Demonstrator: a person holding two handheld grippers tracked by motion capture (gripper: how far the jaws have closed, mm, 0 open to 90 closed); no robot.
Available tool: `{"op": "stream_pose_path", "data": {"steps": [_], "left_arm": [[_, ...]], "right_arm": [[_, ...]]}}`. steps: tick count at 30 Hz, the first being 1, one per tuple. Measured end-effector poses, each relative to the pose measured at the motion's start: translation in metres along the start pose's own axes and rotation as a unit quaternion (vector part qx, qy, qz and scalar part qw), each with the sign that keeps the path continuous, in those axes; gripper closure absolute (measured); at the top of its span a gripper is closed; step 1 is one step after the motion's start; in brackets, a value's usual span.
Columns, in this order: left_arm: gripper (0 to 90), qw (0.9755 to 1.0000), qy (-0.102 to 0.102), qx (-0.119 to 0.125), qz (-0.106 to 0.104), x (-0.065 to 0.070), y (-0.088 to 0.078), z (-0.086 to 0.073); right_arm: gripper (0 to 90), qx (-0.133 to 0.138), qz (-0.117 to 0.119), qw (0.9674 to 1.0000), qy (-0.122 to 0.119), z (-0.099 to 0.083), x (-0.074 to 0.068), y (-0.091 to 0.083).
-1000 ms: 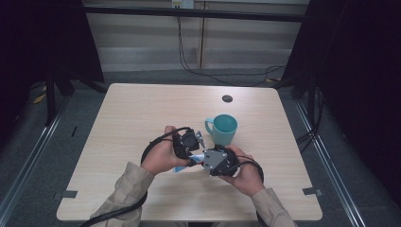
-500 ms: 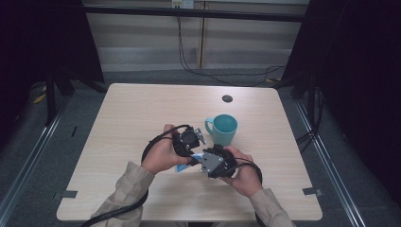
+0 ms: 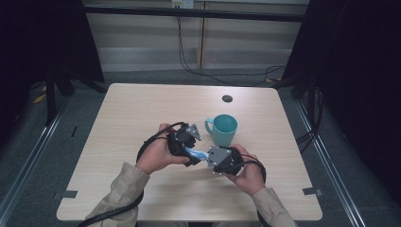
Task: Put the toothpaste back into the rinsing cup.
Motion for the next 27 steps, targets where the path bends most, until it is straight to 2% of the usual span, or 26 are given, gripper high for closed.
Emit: {"op": "stream_pose_path", "data": {"steps": [4,6,7,9,10,11,12,13,14,15,19,22,25,27], "left_arm": [[22.6,0.9996,-0.011,0.022,0.017,-0.007,-0.009,-0.003],[22.1,0.9986,-0.018,0.047,0.015,-0.008,-0.014,-0.003],[21.8,0.9986,-0.018,0.047,0.015,-0.008,-0.014,-0.003],[21.9,0.9981,-0.027,0.054,0.012,-0.007,-0.015,-0.004],[22.0,0.9972,-0.035,0.065,0.009,-0.008,-0.017,-0.004],[22.0,0.9972,-0.035,0.065,0.009,-0.008,-0.017,-0.004],[22.0,0.9965,-0.038,0.073,0.010,-0.009,-0.019,-0.004],[21.8,0.9965,-0.038,0.073,0.010,-0.009,-0.019,-0.004],[21.8,0.9964,-0.046,0.071,0.004,-0.009,-0.020,-0.005],[21.8,0.9964,-0.046,0.071,0.004,-0.009,-0.020,-0.005],[21.9,0.9961,-0.047,0.075,0.006,-0.009,-0.022,-0.005],[22.6,0.9949,-0.056,0.084,0.000,-0.008,-0.022,-0.004],[27.4,0.9938,-0.062,0.092,-0.006,-0.008,-0.023,-0.002],[28.3,0.9919,-0.073,0.103,-0.011,-0.009,-0.024,0.001]], "right_arm": [[75.0,0.004,0.005,0.9997,0.022,-0.008,0.002,-0.005],[75.0,0.007,0.007,0.9996,0.027,-0.009,0.004,-0.007],[75.0,0.007,0.007,0.9996,0.027,-0.009,0.004,-0.007],[74.9,0.007,0.006,0.9993,0.036,-0.011,0.006,-0.008],[74.9,0.012,0.003,0.9990,0.044,-0.013,0.008,-0.009],[74.9,0.012,0.003,0.9990,0.044,-0.013,0.008,-0.009],[74.9,0.018,0.000,0.9982,0.058,-0.015,0.009,-0.010],[74.9,0.018,0.000,0.9982,0.058,-0.015,0.009,-0.010],[74.9,0.026,-0.001,0.9974,0.068,-0.016,0.011,-0.011],[74.9,0.026,-0.001,0.9974,0.068,-0.016,0.011,-0.011],[74.8,0.034,-0.006,0.9950,0.094,-0.021,0.015,-0.012],[74.8,0.043,-0.002,0.9937,0.103,-0.022,0.016,-0.013],[74.8,0.049,-0.003,0.9924,0.113,-0.023,0.016,-0.013],[74.7,0.050,-0.002,0.9917,0.118,-0.023,0.016,-0.012]]}}
Point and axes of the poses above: each handheld gripper's, and its own axes: y roughly forward along the jaws, z roughly out of its top, x roughly to its right, the point moved 8 cm from there along y, roughly forward along the jaws, and after that the axes turned 5 degrees about x, right-handed, at the moved point
